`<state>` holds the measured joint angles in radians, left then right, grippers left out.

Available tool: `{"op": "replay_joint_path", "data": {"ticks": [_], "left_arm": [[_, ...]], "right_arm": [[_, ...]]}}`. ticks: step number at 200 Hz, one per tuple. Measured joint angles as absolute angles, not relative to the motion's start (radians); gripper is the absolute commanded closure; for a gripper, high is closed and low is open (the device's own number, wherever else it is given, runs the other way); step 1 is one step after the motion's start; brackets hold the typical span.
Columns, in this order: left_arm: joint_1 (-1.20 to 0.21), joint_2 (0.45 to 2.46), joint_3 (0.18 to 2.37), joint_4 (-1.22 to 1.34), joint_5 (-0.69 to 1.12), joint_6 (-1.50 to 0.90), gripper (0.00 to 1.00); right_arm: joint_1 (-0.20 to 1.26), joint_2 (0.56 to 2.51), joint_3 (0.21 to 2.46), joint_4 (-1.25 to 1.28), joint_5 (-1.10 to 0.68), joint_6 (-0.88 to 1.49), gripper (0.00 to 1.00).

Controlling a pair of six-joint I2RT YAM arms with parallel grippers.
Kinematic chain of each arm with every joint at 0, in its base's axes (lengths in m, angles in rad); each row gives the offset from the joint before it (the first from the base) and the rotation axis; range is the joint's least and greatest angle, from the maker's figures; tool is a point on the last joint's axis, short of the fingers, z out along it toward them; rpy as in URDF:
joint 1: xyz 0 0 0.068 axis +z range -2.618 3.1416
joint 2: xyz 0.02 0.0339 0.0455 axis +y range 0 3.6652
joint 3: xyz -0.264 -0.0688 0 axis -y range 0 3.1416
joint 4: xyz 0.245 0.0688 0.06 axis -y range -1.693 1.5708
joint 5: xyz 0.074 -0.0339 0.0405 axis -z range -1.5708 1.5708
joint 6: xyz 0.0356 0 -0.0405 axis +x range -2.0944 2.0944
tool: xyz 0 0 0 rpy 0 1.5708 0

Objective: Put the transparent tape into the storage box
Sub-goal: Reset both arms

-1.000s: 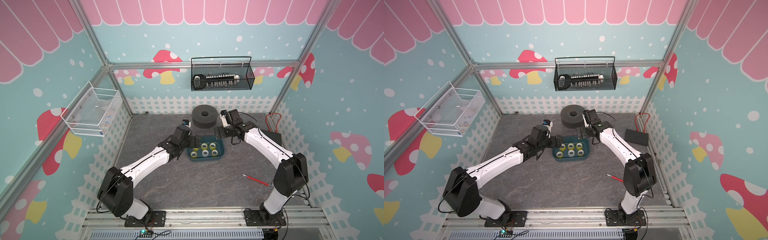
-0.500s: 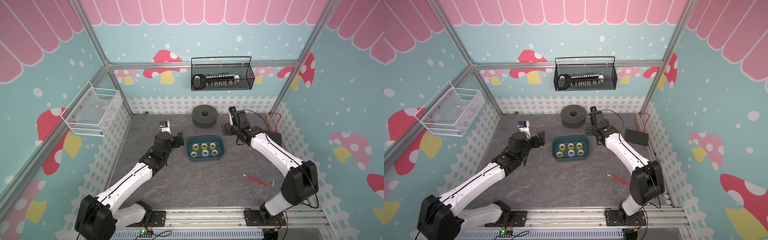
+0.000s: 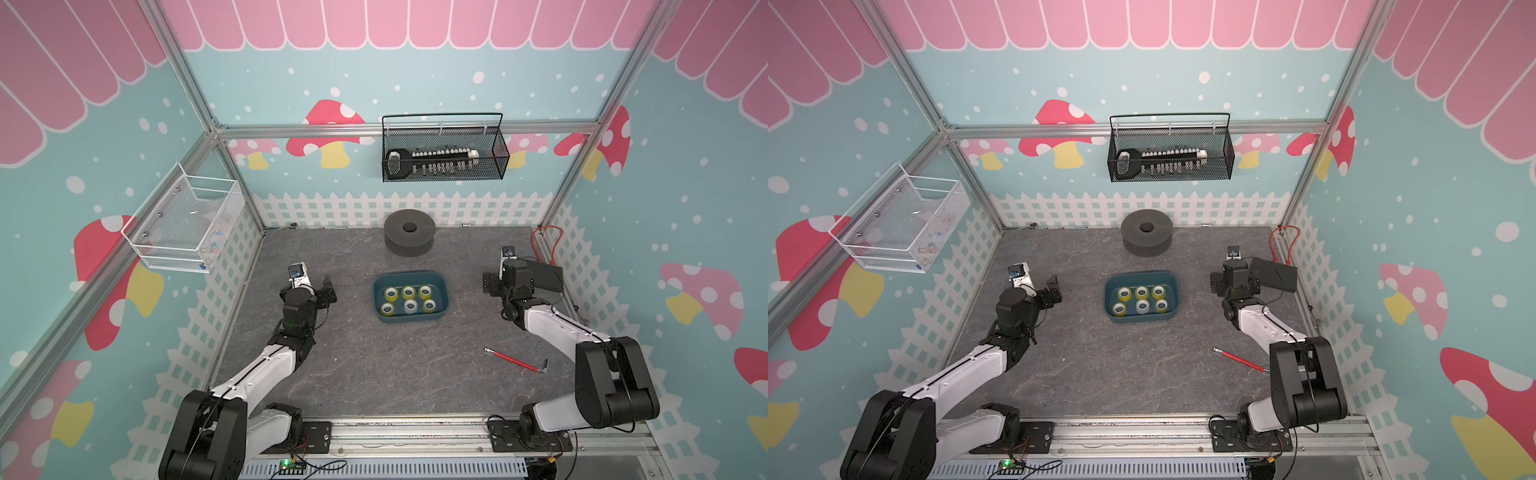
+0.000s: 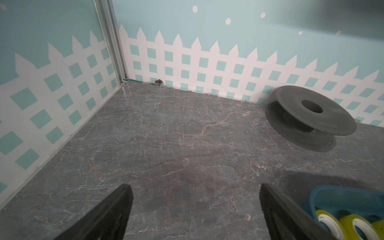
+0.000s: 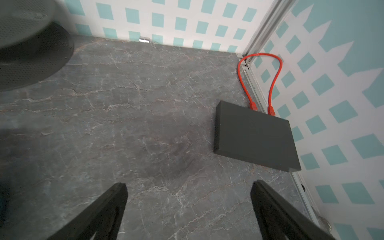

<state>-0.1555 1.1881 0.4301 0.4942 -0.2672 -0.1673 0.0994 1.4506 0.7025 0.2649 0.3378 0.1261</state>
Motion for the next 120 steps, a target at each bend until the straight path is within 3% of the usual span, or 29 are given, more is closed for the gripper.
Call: {"op": "replay_joint_path", "data": {"ticks": [49,120], "left_arm": [[-0.074,1.342,0.350,0.759,-0.183,-0.096,0.01],[-0.039,1.459,0.335,0.964,-0.011,-0.078,0.01]], "right_arm": [[-0.006,1.463,0.435,0.614,0.278,0.109,0.01],[-0.008,1.437,0.355,0.888,0.189,0.071,0.01]]}}
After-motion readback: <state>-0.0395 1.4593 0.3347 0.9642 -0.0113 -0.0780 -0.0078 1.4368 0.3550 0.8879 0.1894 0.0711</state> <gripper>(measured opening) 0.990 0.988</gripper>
